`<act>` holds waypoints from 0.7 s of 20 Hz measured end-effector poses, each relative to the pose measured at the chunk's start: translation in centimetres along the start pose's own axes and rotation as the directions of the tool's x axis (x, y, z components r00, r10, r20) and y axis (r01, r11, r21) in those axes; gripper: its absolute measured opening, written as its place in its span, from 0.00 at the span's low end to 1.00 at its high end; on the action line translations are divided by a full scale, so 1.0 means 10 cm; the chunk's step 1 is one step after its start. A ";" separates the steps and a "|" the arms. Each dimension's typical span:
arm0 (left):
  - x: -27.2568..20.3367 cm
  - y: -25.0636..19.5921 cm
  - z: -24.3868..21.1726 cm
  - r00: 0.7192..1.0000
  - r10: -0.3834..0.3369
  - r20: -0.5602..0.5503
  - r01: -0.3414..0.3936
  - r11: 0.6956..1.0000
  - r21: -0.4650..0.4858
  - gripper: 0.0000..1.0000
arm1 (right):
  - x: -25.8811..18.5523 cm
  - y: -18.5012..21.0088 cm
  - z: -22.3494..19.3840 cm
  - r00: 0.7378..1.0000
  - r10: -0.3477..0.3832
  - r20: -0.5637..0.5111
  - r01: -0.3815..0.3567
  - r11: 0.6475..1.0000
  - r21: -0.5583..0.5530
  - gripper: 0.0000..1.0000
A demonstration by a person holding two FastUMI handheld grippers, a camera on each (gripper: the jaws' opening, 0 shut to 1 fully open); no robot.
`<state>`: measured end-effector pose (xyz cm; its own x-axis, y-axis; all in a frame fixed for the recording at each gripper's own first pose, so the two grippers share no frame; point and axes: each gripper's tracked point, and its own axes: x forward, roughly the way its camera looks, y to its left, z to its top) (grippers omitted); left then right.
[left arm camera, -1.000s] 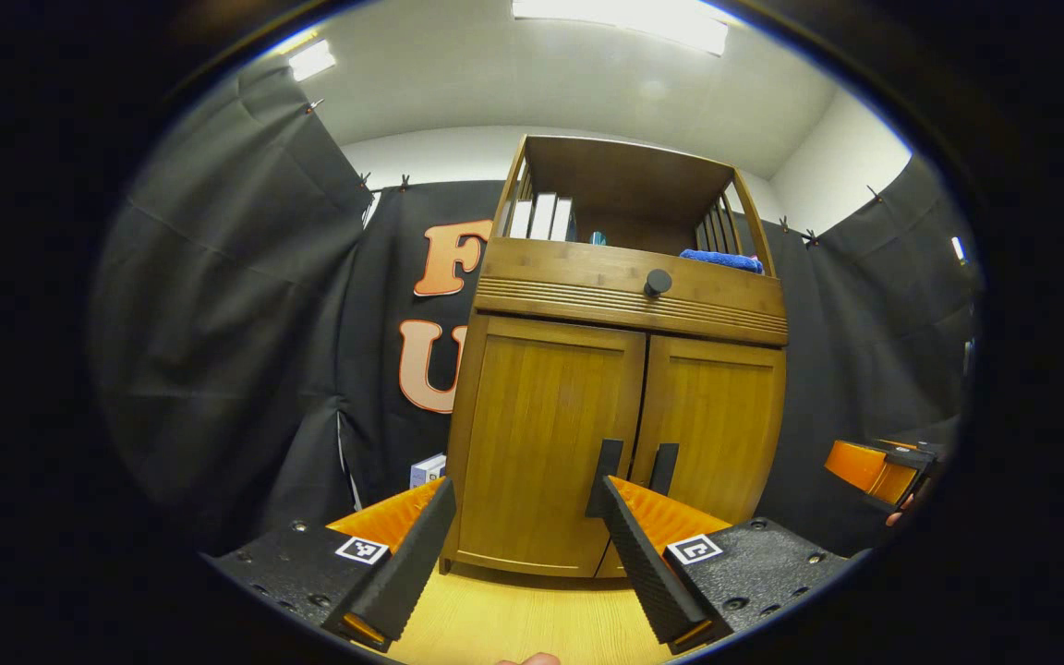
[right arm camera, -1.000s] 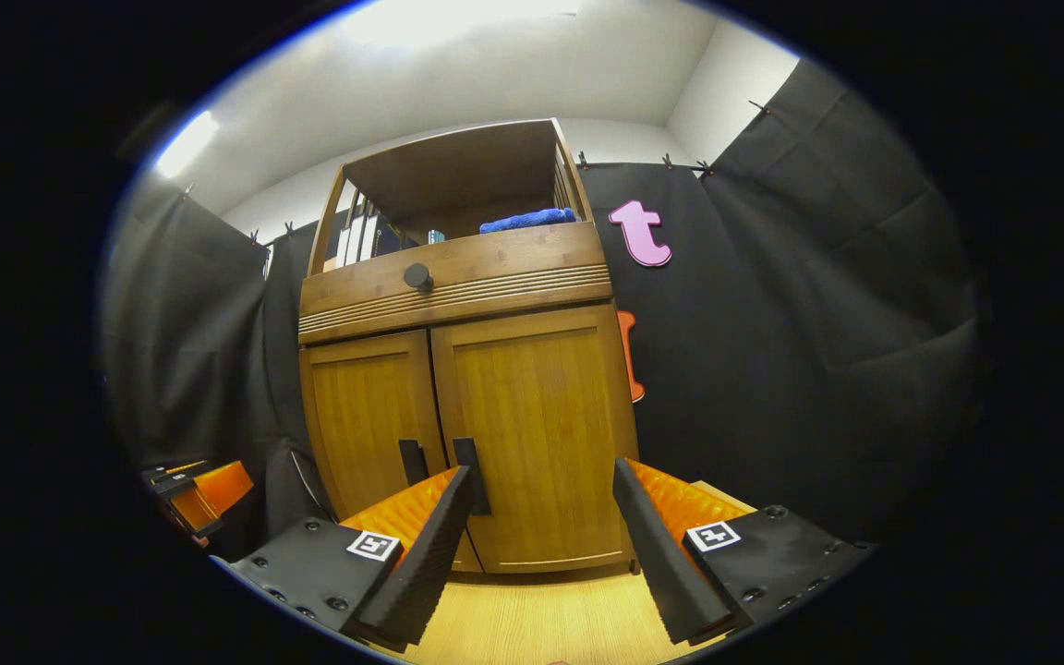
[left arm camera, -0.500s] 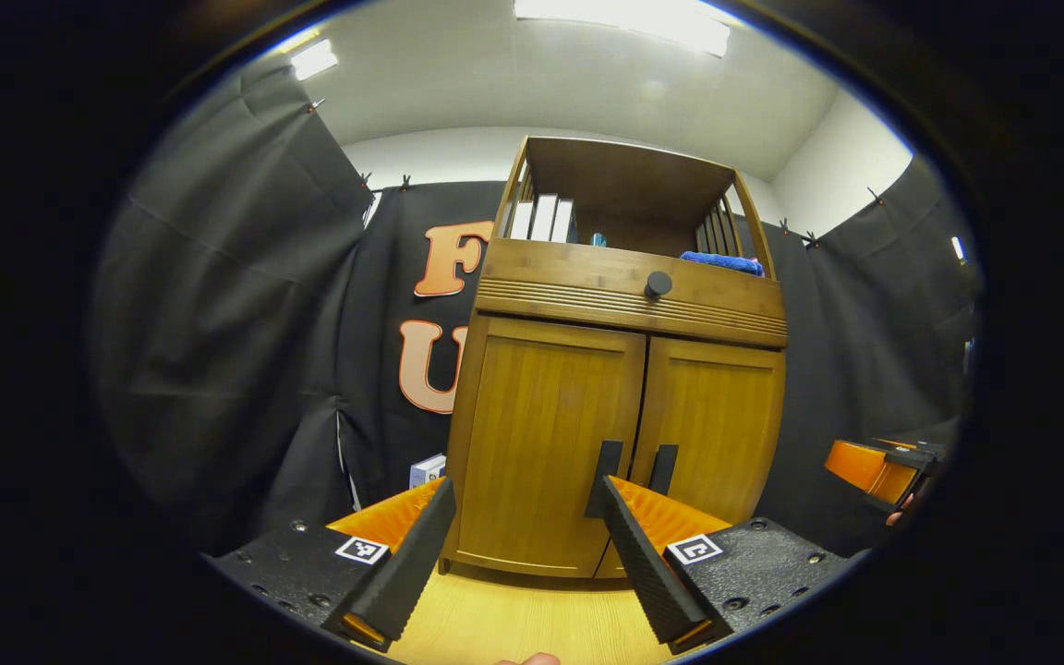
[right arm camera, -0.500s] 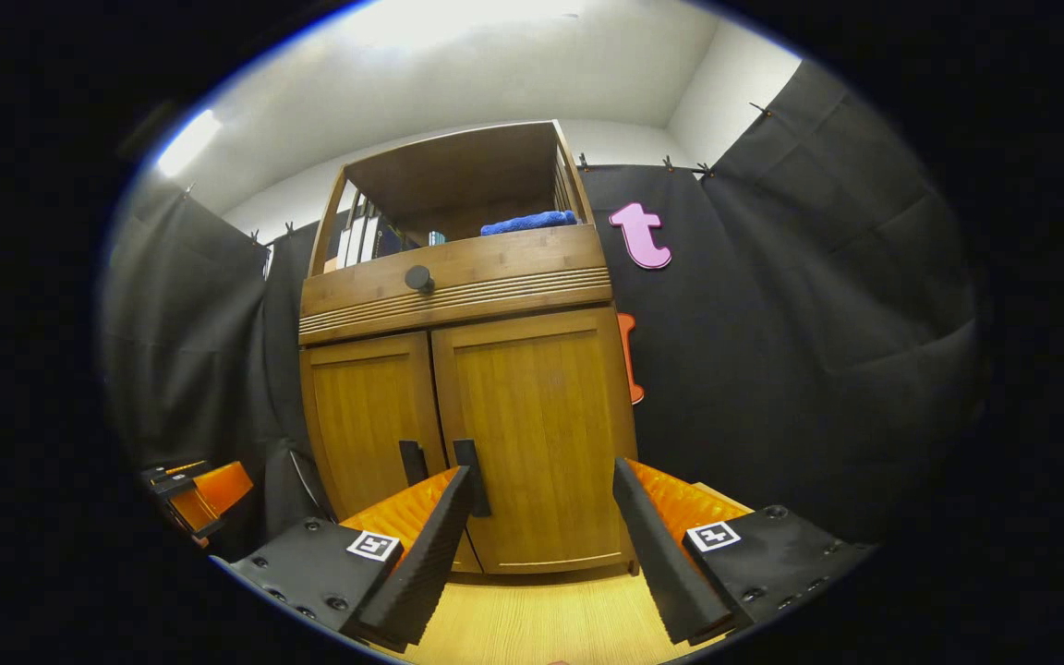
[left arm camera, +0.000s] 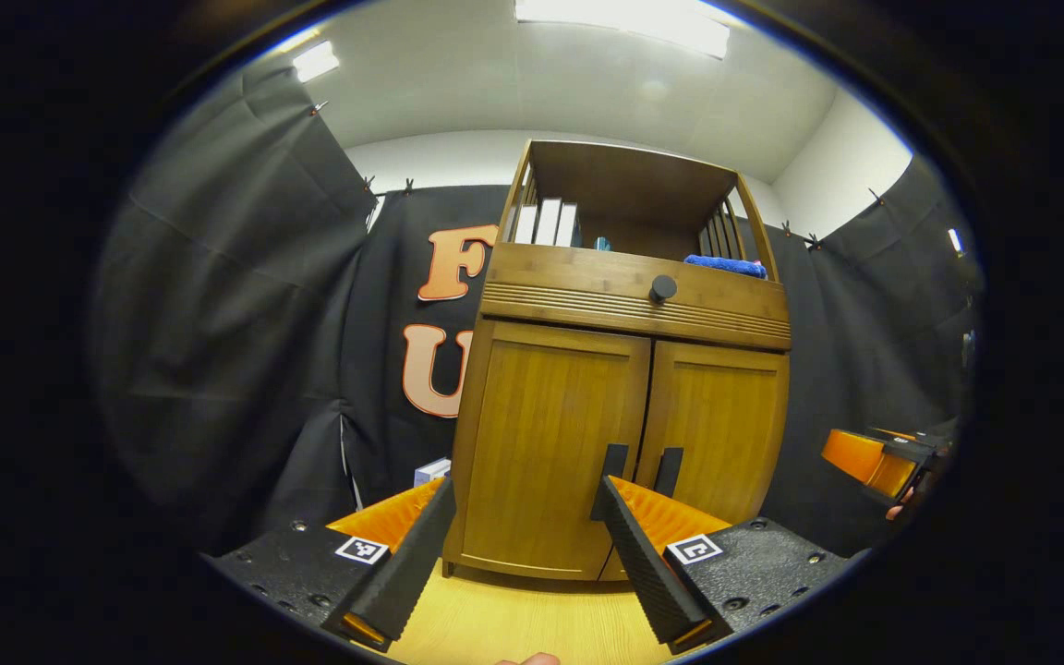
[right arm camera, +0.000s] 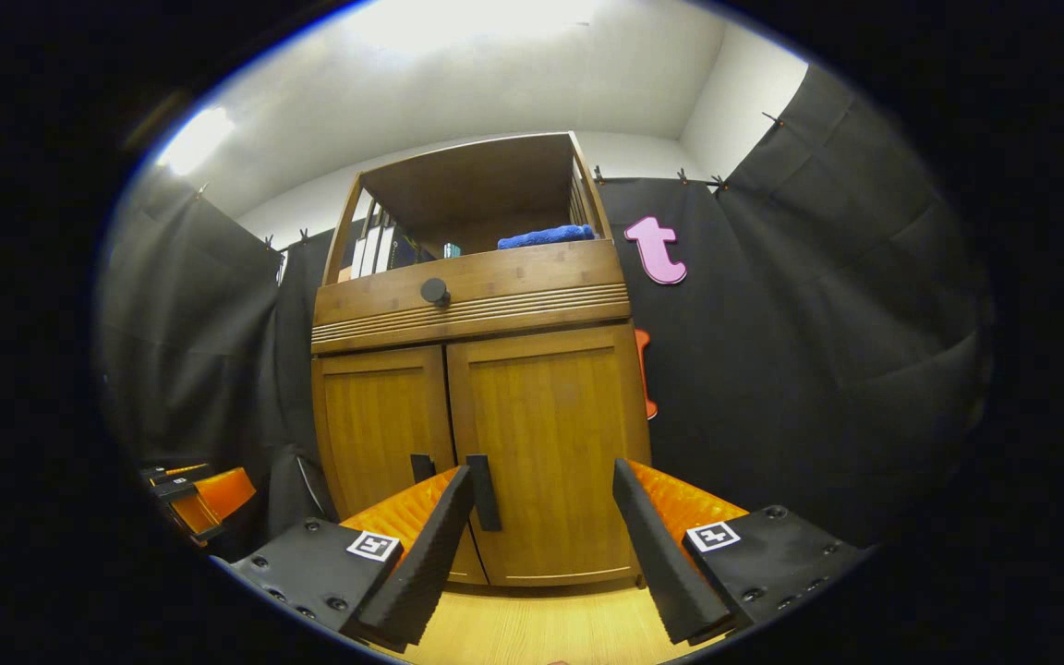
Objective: Open the right door of the double-door shoe cabinet with the right hand, and open the left door with the left hand.
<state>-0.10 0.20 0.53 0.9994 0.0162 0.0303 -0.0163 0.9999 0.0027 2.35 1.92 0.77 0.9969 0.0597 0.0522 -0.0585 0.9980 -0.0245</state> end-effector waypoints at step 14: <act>-0.14 0.27 0.10 0.997 0.062 0.044 -0.064 0.997 0.037 0.92 | 1.70 0.77 -0.66 0.984 0.137 -0.110 -0.142 0.989 -0.039 0.97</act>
<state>-1.62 2.87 1.51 0.9941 0.0784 0.0748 -0.0814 0.9960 0.0376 19.20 10.49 -5.16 0.9792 0.1930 -0.0619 -0.1972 0.9778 -0.0702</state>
